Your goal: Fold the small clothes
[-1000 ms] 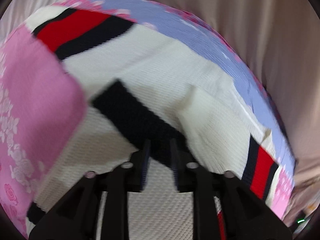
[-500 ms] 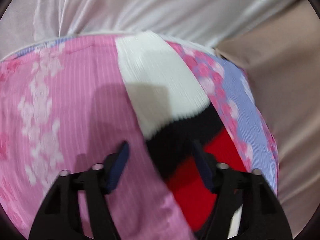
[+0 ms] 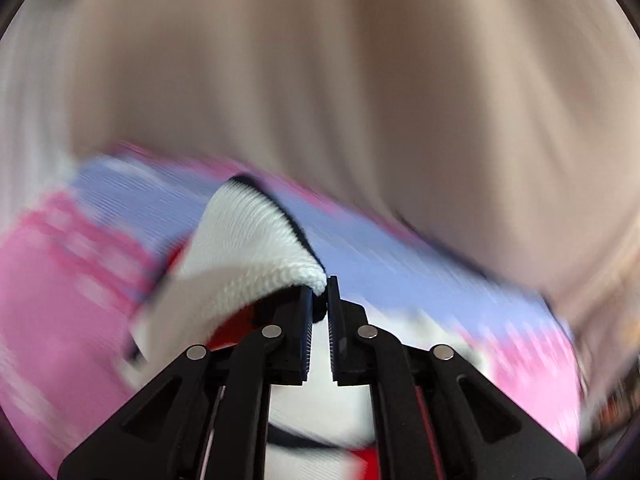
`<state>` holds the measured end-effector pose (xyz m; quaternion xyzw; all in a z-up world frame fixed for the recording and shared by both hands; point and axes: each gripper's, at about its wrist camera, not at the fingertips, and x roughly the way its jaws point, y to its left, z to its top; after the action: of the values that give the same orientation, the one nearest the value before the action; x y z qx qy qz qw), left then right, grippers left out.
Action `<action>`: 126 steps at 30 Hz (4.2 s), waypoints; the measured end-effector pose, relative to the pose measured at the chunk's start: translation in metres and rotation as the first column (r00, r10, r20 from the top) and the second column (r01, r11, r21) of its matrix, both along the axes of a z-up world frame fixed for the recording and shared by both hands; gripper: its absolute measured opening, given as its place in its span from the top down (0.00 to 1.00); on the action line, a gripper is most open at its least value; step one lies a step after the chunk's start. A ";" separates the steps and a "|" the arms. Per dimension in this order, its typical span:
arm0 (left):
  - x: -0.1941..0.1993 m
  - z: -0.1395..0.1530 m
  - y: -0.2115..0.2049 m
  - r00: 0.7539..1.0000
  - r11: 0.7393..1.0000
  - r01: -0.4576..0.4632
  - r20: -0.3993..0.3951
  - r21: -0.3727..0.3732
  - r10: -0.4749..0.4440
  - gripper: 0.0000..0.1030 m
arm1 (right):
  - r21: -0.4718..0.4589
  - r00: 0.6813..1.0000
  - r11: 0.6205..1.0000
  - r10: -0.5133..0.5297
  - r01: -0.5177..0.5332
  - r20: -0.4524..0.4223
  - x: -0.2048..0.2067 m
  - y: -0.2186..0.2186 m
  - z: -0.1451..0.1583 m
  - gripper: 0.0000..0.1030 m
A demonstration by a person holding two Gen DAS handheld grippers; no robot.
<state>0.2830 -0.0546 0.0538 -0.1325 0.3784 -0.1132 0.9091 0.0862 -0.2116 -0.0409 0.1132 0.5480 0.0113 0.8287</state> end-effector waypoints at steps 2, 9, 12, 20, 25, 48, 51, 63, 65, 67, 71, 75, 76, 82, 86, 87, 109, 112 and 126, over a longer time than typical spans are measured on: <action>-0.022 -0.044 -0.062 0.987 0.994 0.107 -0.125 0.000 -0.106 0.82 | 0.016 0.998 0.998 -0.054 0.054 0.008 0.002 -0.017 -0.001 0.63; -0.063 -0.121 -0.053 0.934 0.998 -0.031 -0.358 -0.055 0.009 0.54 | 0.031 0.981 0.981 -0.192 0.191 0.014 -0.002 -0.081 -0.005 0.54; -0.050 -0.117 -0.004 0.918 0.977 -0.209 -0.351 -0.037 0.183 0.41 | 0.031 0.982 0.983 -0.182 0.181 0.054 0.009 -0.092 0.001 0.46; -0.025 -0.126 0.061 0.842 0.918 -0.390 -0.375 0.075 0.388 0.41 | -0.133 0.963 0.974 0.207 -0.185 0.172 0.103 0.000 0.018 0.34; -0.032 -0.134 0.098 0.833 0.917 -0.386 -0.391 0.098 0.392 0.42 | -0.218 0.874 0.875 0.466 -0.433 0.135 0.131 0.089 -0.011 0.29; -0.039 -0.136 0.094 0.857 0.926 -0.321 -0.357 0.196 0.373 0.41 | 0.087 0.980 0.986 -0.152 0.141 0.131 0.119 -0.093 -0.002 0.70; -0.039 -0.137 0.092 0.856 0.924 -0.319 -0.354 0.208 0.376 0.41 | -0.111 0.967 0.990 0.112 -0.089 0.228 0.122 -0.017 0.015 0.27; -0.039 -0.138 0.093 0.865 0.932 -0.301 -0.352 0.204 0.357 0.41 | -0.236 0.897 0.889 0.426 -0.392 0.114 0.165 0.106 -0.035 0.74; -0.039 -0.138 0.095 0.864 0.933 -0.303 -0.357 0.192 0.355 0.41 | -0.064 0.934 0.944 0.330 -0.324 0.137 0.171 0.071 -0.017 0.89; -0.038 -0.138 0.097 0.863 0.935 -0.306 -0.362 0.181 0.353 0.41 | 0.134 0.971 0.975 0.151 -0.177 0.184 0.171 0.022 0.003 0.90; -0.038 -0.137 0.097 0.861 0.936 -0.309 -0.370 0.168 0.350 0.40 | 0.348 0.969 0.925 -0.211 0.154 0.131 0.149 -0.097 -0.003 0.89; -0.040 -0.133 0.114 0.831 0.916 -0.400 -0.433 -0.026 0.350 0.39 | 0.296 0.953 0.910 -0.302 0.290 -0.003 0.132 -0.152 -0.044 0.81; -0.040 -0.134 0.117 0.823 0.905 -0.421 -0.447 -0.067 0.350 0.35 | 0.330 0.954 0.899 -0.299 0.287 -0.015 0.128 -0.155 -0.049 0.79; -0.028 -0.142 0.137 0.757 0.793 -0.563 -0.530 -0.233 0.382 0.50 | 0.347 0.965 0.909 -0.259 0.229 0.041 0.142 -0.131 -0.050 0.32; -0.020 -0.128 0.143 0.757 0.793 -0.579 -0.484 -0.187 0.439 0.90 | 0.324 0.965 0.915 -0.260 0.240 0.021 0.164 -0.119 -0.062 0.94; -0.021 -0.124 0.145 0.758 0.794 -0.581 -0.472 -0.178 0.449 0.91 | 0.351 0.969 0.908 -0.247 0.228 0.011 0.169 -0.118 -0.060 0.92; -0.036 -0.150 0.157 0.789 0.828 -0.532 -0.458 -0.175 0.410 0.89 | 0.253 0.984 0.968 -0.046 0.001 0.174 0.163 -0.048 0.030 0.54; -0.040 -0.149 0.157 0.804 0.841 -0.510 -0.449 -0.182 0.390 0.89 | 0.221 0.957 0.940 0.222 -0.261 0.186 0.220 0.048 0.028 0.43; -0.040 -0.134 0.188 0.845 0.859 -0.480 -0.355 -0.177 0.399 0.92 | 0.172 0.859 0.846 0.474 -0.505 0.194 0.330 0.232 -0.014 0.96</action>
<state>0.2427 0.1330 -0.0802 -0.3499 0.4553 0.0733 0.8154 0.4163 0.0206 -0.0550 0.0581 0.4926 0.2905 0.8183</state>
